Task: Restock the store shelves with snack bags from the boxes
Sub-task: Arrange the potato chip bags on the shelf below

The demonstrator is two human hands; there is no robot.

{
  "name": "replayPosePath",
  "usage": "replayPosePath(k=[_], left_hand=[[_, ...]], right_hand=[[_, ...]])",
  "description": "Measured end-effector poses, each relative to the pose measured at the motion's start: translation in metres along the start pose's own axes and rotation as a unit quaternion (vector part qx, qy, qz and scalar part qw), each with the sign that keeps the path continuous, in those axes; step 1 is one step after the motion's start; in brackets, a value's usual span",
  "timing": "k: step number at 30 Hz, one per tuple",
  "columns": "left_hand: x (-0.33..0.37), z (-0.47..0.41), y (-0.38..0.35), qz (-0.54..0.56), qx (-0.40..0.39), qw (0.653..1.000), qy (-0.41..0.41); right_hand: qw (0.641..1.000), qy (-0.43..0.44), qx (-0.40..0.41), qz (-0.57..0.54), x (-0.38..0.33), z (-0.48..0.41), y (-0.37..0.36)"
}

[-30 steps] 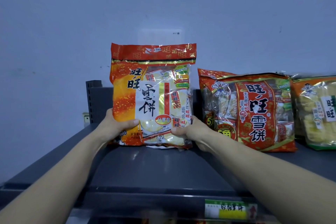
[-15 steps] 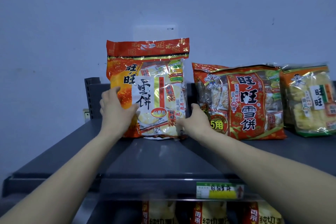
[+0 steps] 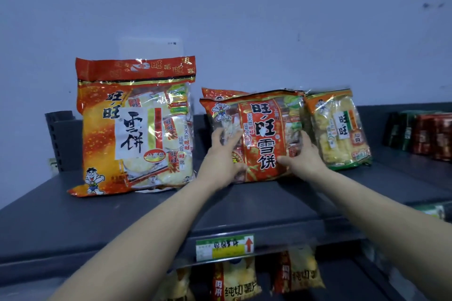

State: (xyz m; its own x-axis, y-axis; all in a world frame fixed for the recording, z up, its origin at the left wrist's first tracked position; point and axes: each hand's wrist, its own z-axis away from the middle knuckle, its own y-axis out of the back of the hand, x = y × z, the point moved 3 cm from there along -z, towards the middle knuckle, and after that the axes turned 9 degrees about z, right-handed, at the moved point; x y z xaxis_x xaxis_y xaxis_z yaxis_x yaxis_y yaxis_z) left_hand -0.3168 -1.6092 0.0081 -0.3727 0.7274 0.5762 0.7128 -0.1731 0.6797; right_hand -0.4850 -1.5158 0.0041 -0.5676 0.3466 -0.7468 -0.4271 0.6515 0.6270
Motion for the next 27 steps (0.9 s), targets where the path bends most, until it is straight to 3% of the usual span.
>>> replayPosePath(k=[4,13,17,20,23,27], left_hand=[[-0.012,-0.012,0.002,0.004,0.055,0.998,0.008],[-0.005,-0.008,0.002,-0.024,0.045,0.998,0.030],[0.009,0.003,0.005,-0.103,0.105,0.989,0.030],[0.041,0.008,-0.001,-0.106,0.141,0.984,-0.018],[0.081,0.003,-0.029,-0.053,0.071,0.993,-0.076],[0.121,-0.020,-0.082,0.061,-0.043,0.996,-0.057]], right_hand=[[0.999,0.017,-0.039,0.034,0.004,-0.006,-0.010],[0.996,0.053,-0.021,0.072,0.018,-0.011,-0.006],[0.991,0.094,0.045,0.083,0.029,-0.017,0.016],[0.985,0.068,0.121,0.101,0.051,-0.029,0.050],[0.983,-0.004,0.162,0.082,0.081,-0.044,0.090],[0.993,-0.049,0.096,0.050,0.119,-0.064,0.123]])
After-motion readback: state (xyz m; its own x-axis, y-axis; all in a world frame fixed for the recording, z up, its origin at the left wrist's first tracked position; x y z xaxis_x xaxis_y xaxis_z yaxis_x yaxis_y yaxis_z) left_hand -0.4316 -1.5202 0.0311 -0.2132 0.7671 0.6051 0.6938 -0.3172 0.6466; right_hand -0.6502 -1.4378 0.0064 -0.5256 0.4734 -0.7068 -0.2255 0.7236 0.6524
